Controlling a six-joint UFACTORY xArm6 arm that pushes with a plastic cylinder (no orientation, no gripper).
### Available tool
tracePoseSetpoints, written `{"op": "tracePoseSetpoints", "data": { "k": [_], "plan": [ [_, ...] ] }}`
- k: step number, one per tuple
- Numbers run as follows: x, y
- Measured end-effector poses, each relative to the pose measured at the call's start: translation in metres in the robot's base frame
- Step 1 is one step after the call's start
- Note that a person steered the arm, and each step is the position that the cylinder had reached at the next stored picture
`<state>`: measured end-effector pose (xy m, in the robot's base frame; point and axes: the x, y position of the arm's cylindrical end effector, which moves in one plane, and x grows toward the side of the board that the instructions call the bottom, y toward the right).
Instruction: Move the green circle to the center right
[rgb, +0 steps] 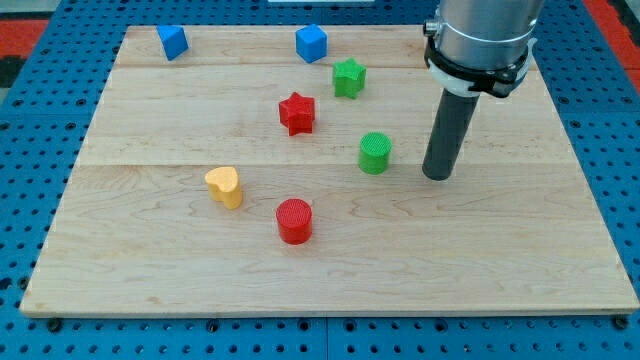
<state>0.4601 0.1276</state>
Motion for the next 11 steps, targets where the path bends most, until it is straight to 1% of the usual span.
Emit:
{"op": "tracePoseSetpoints", "data": {
  "k": [1, 2, 3, 4, 5, 6, 7, 8, 9, 10, 11],
  "plan": [
    [0.016, -0.001],
    [0.027, 0.019],
    [0.011, 0.011],
    [0.035, -0.046],
    [-0.032, -0.096],
    [-0.046, -0.037],
    [-0.055, -0.081],
    [-0.089, -0.064],
    [-0.060, -0.008],
    [-0.059, -0.008],
    [-0.048, 0.038]
  ]
}}
